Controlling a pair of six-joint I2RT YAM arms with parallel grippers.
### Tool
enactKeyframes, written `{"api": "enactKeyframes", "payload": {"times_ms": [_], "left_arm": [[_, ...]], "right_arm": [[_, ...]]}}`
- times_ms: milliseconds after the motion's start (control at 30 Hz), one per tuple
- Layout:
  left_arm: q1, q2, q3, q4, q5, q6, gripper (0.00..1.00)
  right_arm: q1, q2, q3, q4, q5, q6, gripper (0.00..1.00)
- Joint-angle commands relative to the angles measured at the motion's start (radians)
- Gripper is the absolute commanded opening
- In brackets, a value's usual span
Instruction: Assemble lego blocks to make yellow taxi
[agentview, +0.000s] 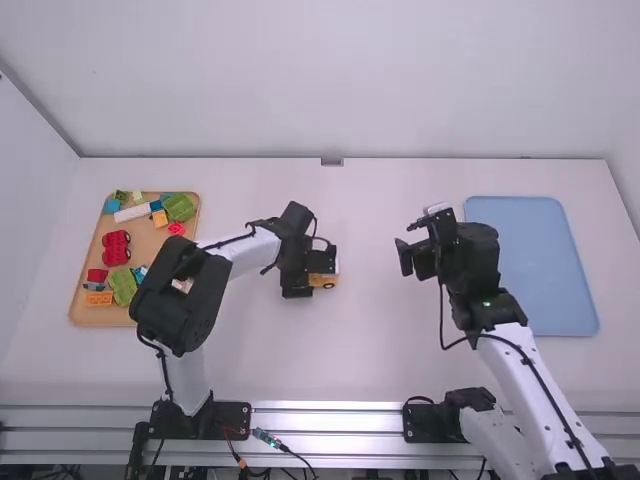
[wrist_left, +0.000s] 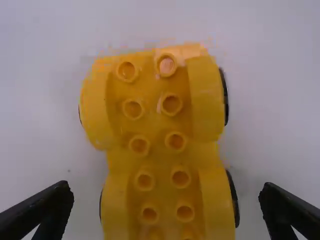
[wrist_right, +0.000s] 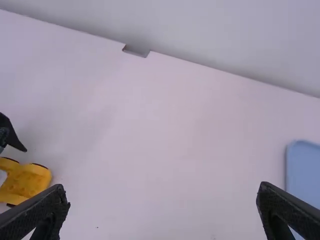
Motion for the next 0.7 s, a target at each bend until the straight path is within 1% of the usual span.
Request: {"api": "enactKeyframes", "payload": {"times_ms": [0, 100, 167, 200, 267, 367, 400, 433, 467, 500, 567, 667], "left_arm": [[0.001, -0.014, 0.022, -0.020, -0.098, -0.099, 0.99], [0.022, -0.064, 0.050, -0.071, -0.104, -0.108, 0.99], [0.062, -0.145, 0.065, -0.108, -0.080, -0.129, 0.99], [0.074, -0.164, 0.066, -0.112, -0.072, -0.131, 0.99], [0.144, -0.239, 0.062, -0.090, -0.054, -0.194, 0.99], [0.281, -0.313, 0.059, -0.026, -0.057, -0.342, 0.99], [0.349, -0.330, 0.059, 0.001, -0.055, -0.394, 0.99], [0.388, -0.335, 0.059, 0.018, -0.055, -0.425, 0.99], [0.481, -0.335, 0.059, 0.056, -0.056, -0.464, 0.99], [0.491, -0.335, 0.059, 0.061, -0.056, -0.471, 0.99], [0.622, -0.320, 0.059, 0.157, -0.056, -0.647, 0.99], [0.708, -0.299, 0.059, 0.229, -0.058, -0.795, 0.99]], "right_arm": [[0.020, -0.003, -0.011, 0.020, -0.005, -0.013, 0.99], [0.030, 0.003, -0.011, 0.036, -0.006, -0.027, 0.99], [0.027, 0.008, -0.011, 0.047, -0.006, -0.035, 0.99], [0.027, 0.011, -0.011, 0.048, -0.007, -0.034, 0.99], [0.027, 0.026, -0.011, 0.063, -0.006, -0.032, 0.99], [0.027, 0.046, -0.011, 0.083, -0.008, -0.018, 0.99], [0.027, 0.056, -0.011, 0.094, -0.008, -0.010, 0.99], [0.027, 0.060, -0.011, 0.098, -0.009, -0.009, 0.99], [0.028, 0.075, -0.011, 0.113, -0.009, -0.010, 0.99], [0.028, 0.078, -0.011, 0.114, -0.008, -0.010, 0.99], [0.027, 0.098, -0.011, 0.139, -0.013, -0.003, 0.99], [0.028, 0.102, -0.009, 0.145, -0.013, 0.018, 0.99]]}}
